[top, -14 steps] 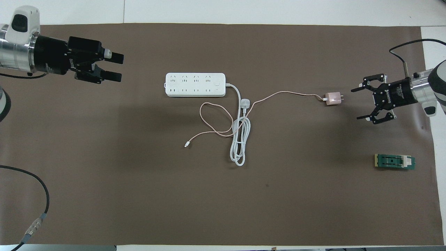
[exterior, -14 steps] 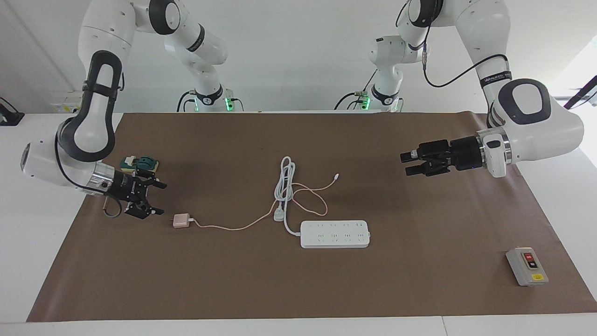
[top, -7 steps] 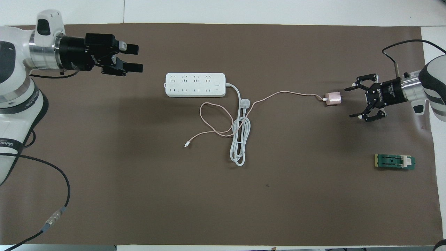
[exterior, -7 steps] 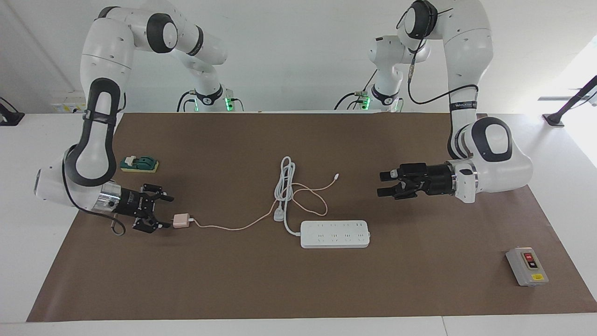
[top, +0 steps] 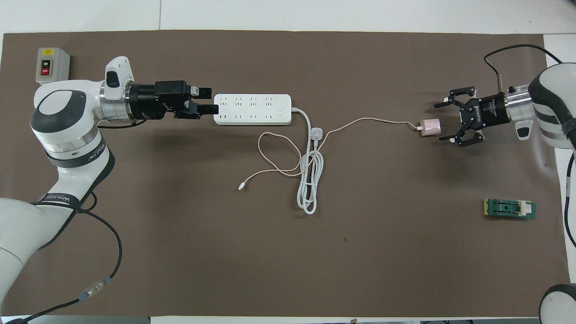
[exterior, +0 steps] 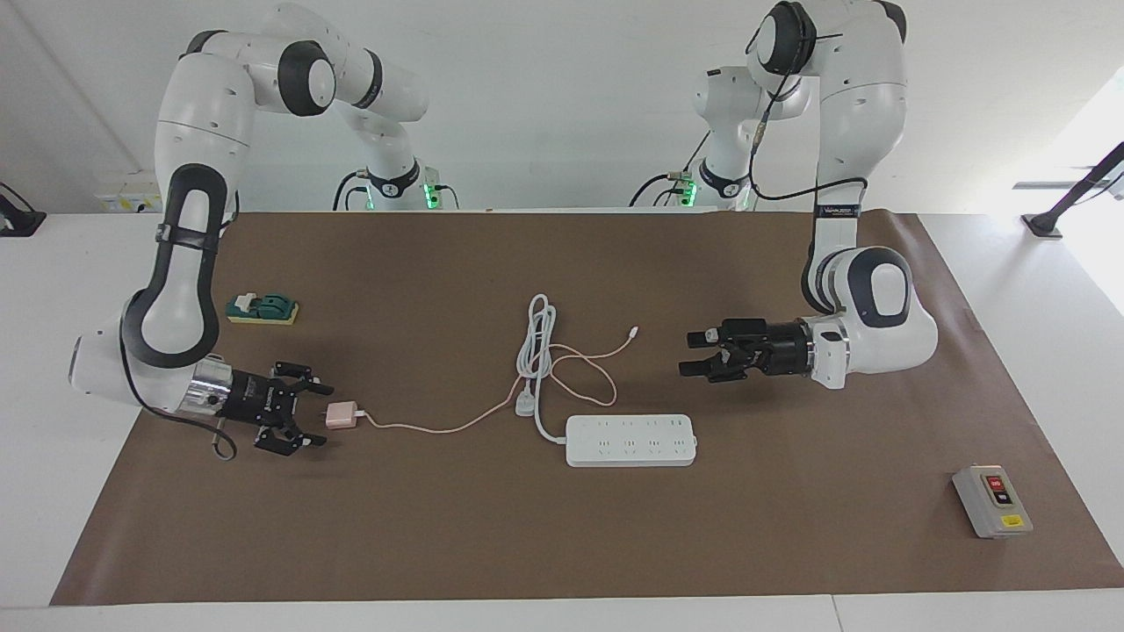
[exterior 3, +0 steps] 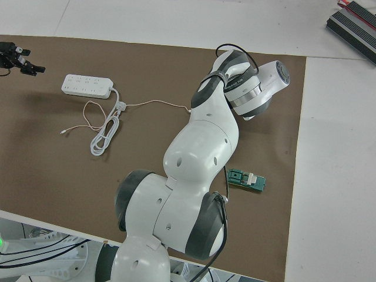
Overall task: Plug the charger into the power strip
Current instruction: 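Grasp the pink charger plug with the right gripper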
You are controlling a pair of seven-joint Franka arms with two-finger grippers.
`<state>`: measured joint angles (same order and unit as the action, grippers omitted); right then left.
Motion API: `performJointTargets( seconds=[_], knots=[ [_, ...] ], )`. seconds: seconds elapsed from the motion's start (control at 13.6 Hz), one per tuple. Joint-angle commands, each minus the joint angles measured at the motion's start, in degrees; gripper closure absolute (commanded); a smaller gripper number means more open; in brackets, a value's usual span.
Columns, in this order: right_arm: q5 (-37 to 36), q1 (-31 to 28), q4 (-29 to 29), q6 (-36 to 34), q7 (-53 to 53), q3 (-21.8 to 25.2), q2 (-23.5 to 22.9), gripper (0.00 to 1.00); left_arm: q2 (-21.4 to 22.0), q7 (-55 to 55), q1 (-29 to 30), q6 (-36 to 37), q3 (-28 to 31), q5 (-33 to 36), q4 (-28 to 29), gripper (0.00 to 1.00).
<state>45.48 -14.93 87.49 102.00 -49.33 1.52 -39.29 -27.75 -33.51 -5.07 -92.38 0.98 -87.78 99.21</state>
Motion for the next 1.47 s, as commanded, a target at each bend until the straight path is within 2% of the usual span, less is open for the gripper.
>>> performJointTargets(
  seconds=[0.0, 0.22, 0.29, 0.37, 0.44, 0.59, 0.66, 0.73, 1.03, 1.39],
  knots=[
    [1.5, 0.4, -1.3, 1.3, 1.3, -0.2, -1.7, 0.0, 1.8, -1.5, -1.1, -1.0, 0.6, -3.2, 3.4, 0.0],
    [1.6, 1.1, -0.8, 1.4, 2.0, -0.1, -1.7, 0.0, 1.6, -1.6, -1.8, -2.6, 0.7, -6.2, 4.2, 0.0],
    [1.7, 1.0, -0.5, 1.6, 2.7, -0.2, -1.8, 0.07, 1.7, -1.6, -2.0, -2.9, 0.7, -7.2, 4.6, 0.0],
    [1.8, 1.0, 0.0, 2.1, 3.1, -0.2, -1.8, 0.19, 2.0, -1.7, -2.0, -3.1, 0.7, -7.8, 5.4, 0.0],
    [1.8, 1.0, 0.3, 2.5, 3.2, -0.2, -1.8, 0.42, 2.3, -1.7, -2.4, -3.6, 0.8, -8.3, 6.3, 0.0],
    [1.8, 1.0, 0.5, 2.7, 4.2, -0.2, -2.2, 0.71, 2.8, -1.8, -2.8, -4.1, 0.8, -8.8, 7.2, 0.0],
    [1.8, 1.0, 0.6, 2.9, 4.4, -0.2, -2.2, 0.8, 3.1, -1.8, -2.8, -4.1, 0.8, -8.8, 7.5, 0.0],
    [1.8, 1.0, 0.7, 3.0, 4.4, -0.2, -2.2, 1.0, 3.1, -1.8, -2.8, -4.1, 1.0, -8.8, 7.6, 0.0],
    [1.9, 1.3, 0.1, 3.0, 2.7, -0.5, -1.8, 1.0, 3.1, -1.7, -2.9, -5.1, 0.8, -9.0, 7.8, 0.0],
    [3.7, 8.0, -3.0, 2.3, -9.0, -0.6, 2.8, 1.0, 2.7, -1.8, -2.9, -5.0, 0.8, -9.8, 7.8, 0.0]
  ],
)
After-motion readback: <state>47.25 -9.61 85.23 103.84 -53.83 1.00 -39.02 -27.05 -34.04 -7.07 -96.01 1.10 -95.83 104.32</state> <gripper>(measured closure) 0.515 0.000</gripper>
